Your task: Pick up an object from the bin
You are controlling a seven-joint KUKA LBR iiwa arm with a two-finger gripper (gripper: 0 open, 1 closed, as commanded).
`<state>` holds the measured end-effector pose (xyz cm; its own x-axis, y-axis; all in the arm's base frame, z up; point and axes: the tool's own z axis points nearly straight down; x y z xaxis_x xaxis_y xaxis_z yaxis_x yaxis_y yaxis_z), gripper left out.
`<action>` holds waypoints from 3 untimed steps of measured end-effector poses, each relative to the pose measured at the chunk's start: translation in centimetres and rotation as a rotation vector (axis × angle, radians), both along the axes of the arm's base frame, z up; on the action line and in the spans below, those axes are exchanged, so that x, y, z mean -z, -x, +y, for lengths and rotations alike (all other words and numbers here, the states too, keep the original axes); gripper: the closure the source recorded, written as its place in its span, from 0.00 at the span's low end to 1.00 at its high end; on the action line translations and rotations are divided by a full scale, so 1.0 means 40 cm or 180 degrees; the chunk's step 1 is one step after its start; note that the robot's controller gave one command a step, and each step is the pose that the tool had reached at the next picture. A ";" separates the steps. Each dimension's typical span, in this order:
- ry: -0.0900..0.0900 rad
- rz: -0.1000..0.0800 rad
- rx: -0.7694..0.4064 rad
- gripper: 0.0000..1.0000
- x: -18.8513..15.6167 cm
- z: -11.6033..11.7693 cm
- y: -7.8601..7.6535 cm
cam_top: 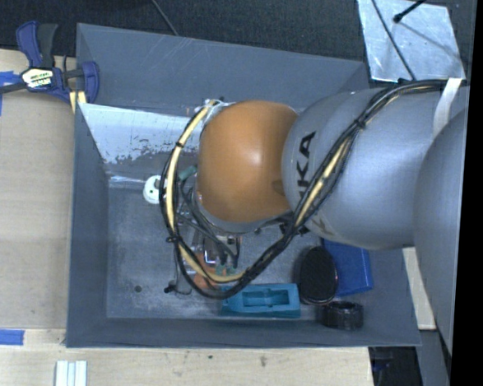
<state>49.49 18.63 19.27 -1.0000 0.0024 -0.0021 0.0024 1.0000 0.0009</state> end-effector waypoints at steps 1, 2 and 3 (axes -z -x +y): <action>-0.0004 0.0000 0.0148 0.00 -0.004 -0.029 -0.050; -0.0004 -0.0012 0.0229 0.00 -0.002 -0.041 -0.070; 0.0001 0.0004 0.0552 0.00 -0.031 -0.030 -0.089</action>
Offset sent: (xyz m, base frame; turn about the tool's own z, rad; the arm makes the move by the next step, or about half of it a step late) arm 0.0513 -0.0364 -0.0325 0.4270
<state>53.04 17.43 20.51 -0.9846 0.1750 -0.0009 0.1750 0.9846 0.0004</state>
